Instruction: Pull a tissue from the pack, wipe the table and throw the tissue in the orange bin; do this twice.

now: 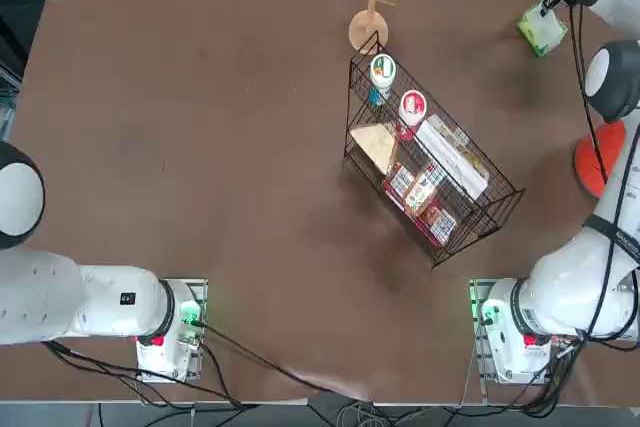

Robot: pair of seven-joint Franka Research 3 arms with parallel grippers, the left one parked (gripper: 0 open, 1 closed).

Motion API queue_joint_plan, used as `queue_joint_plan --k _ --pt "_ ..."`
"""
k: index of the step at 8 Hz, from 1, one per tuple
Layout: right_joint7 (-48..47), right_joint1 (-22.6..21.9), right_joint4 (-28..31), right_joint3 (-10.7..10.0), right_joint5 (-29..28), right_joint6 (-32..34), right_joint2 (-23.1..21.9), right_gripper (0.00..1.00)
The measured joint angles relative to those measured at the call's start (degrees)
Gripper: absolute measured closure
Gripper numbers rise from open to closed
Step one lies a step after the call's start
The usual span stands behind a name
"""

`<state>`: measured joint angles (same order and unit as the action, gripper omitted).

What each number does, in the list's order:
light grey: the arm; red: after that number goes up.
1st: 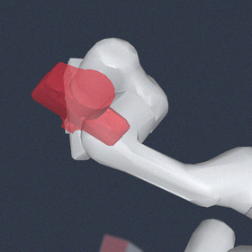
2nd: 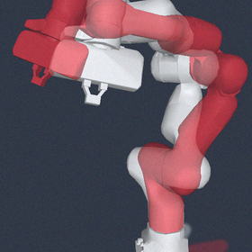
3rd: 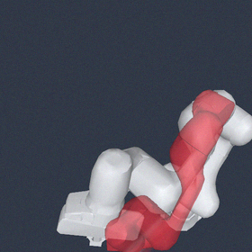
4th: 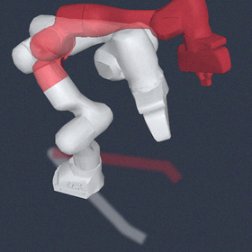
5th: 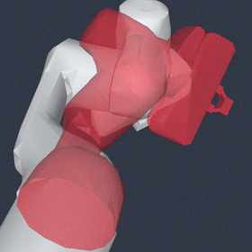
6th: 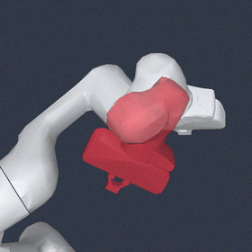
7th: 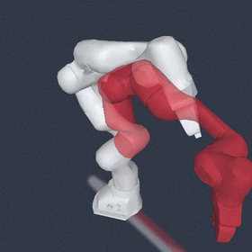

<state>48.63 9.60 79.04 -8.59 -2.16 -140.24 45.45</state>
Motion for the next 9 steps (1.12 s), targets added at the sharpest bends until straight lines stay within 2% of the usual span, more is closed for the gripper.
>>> queue_joint_plan --k 3,5,9 --pt "0.1 0.0 -0.1 0.0 0.0 0.4 0.0 0.99" --pt "0.1 0.0 -0.9 0.0 0.0 2.8 -0.9 0.99" --pt "0.0 -0.1 -1.4 0.0 0.0 10.2 -6.5 0.99"
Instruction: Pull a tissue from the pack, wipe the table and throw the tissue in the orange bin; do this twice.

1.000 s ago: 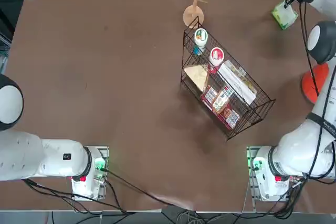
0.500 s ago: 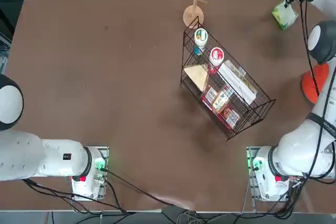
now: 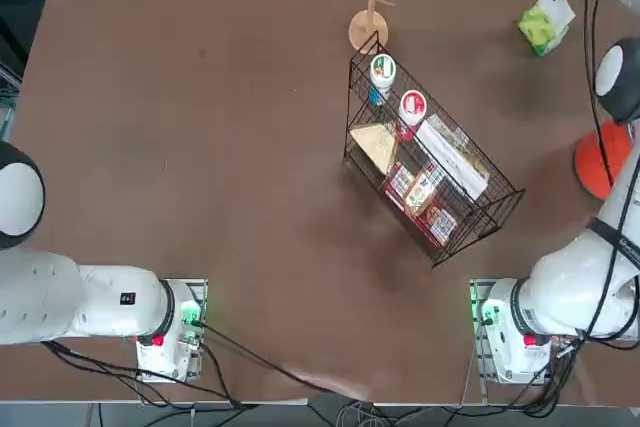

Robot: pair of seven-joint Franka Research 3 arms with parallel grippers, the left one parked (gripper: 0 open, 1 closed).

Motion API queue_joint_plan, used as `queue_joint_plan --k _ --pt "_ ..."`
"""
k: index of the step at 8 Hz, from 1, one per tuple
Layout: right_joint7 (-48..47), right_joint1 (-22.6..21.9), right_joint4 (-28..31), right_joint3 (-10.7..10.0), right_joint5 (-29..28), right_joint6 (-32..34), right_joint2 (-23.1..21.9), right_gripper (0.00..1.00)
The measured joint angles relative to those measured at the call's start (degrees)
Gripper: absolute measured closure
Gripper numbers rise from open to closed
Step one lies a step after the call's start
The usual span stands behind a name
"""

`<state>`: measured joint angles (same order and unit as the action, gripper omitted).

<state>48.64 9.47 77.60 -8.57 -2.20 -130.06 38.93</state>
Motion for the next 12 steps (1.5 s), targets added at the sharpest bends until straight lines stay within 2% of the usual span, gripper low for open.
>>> queue_joint_plan --k 3,8,10,12 --pt "-6.2 -0.9 -0.1 0.2 -0.2 11.6 -4.7 0.99" --pt "-22.1 -4.9 0.6 0.4 -0.4 32.3 -12.5 0.99" --pt "-26.3 -5.5 7.1 0.6 -3.9 34.5 -16.6 0.99" --pt "-34.1 -6.9 16.6 0.6 -6.5 32.5 -22.0 0.99"
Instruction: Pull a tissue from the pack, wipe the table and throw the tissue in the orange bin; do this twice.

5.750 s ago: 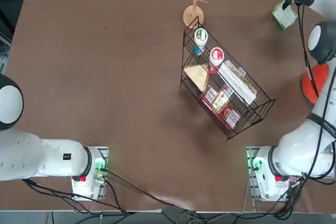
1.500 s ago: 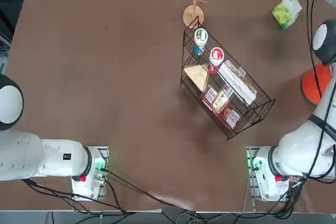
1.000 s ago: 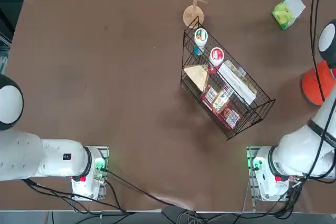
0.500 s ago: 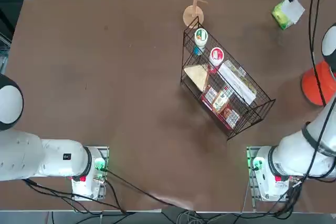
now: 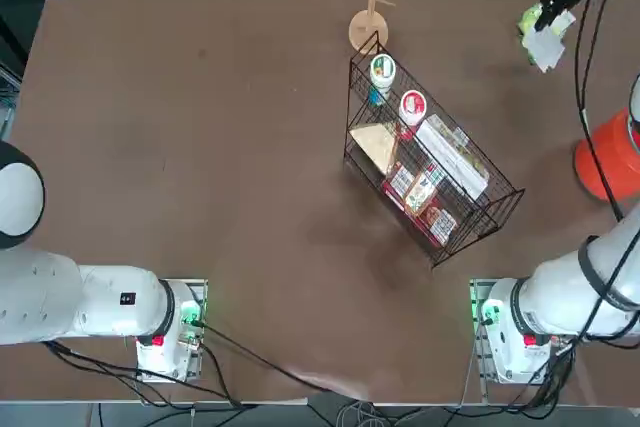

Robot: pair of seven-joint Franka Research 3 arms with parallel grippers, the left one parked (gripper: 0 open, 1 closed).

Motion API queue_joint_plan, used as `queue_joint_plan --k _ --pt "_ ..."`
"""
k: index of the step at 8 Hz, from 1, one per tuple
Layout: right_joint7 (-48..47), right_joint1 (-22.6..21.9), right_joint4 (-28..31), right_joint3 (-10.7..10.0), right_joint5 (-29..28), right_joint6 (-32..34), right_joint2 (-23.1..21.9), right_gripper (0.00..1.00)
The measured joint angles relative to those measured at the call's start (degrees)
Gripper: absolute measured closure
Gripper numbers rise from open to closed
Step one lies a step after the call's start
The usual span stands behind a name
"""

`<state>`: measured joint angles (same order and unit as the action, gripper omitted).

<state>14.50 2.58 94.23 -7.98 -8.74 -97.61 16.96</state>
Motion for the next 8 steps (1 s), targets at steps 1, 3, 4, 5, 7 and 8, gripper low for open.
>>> queue_joint_plan --k 1,3,4,5,7,8 --pt "-4.8 -1.2 3.7 0.1 -0.1 -1.0 -2.5 0.99" --pt "-12.6 -3.5 10.2 0.2 -0.1 -4.6 -6.7 0.99" --pt "-15.8 -4.7 14.5 0.2 -0.1 -8.3 -9.0 0.99" --pt "-19.4 -6.0 18.8 0.3 -0.1 -11.4 -11.3 0.99" --pt "-27.5 -9.9 24.9 0.3 -0.2 -15.5 -14.2 0.99" --pt "-32.0 -12.2 28.3 0.4 -0.2 -19.8 -15.1 0.99"
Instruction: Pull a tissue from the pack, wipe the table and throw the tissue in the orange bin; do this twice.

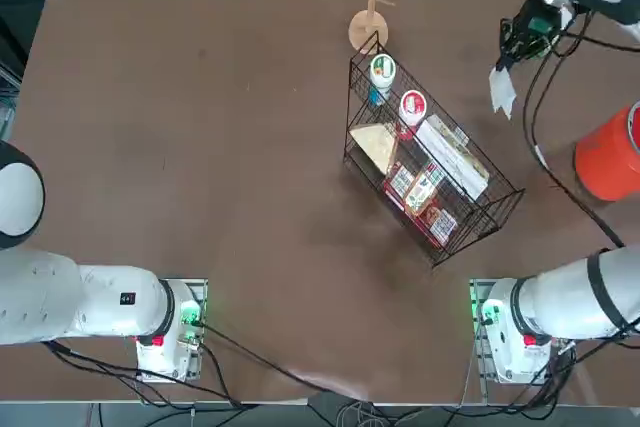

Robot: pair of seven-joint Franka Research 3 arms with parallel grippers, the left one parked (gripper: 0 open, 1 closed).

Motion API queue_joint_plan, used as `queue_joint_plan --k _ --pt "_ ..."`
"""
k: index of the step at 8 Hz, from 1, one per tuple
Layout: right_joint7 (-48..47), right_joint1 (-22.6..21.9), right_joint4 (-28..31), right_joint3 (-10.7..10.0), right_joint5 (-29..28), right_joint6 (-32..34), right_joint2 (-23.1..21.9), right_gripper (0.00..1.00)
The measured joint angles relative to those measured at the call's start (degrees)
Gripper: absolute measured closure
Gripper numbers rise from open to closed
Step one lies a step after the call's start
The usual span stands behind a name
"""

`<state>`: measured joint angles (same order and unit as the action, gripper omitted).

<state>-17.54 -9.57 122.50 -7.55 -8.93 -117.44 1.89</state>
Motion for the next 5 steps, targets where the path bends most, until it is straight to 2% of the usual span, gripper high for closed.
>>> queue_joint_plan --k 2,5 --pt "-10.4 -4.5 6.3 0.1 0.0 -7.6 -0.7 0.99" --pt "-21.5 -7.8 12.9 0.1 0.0 -17.6 -0.9 0.99"
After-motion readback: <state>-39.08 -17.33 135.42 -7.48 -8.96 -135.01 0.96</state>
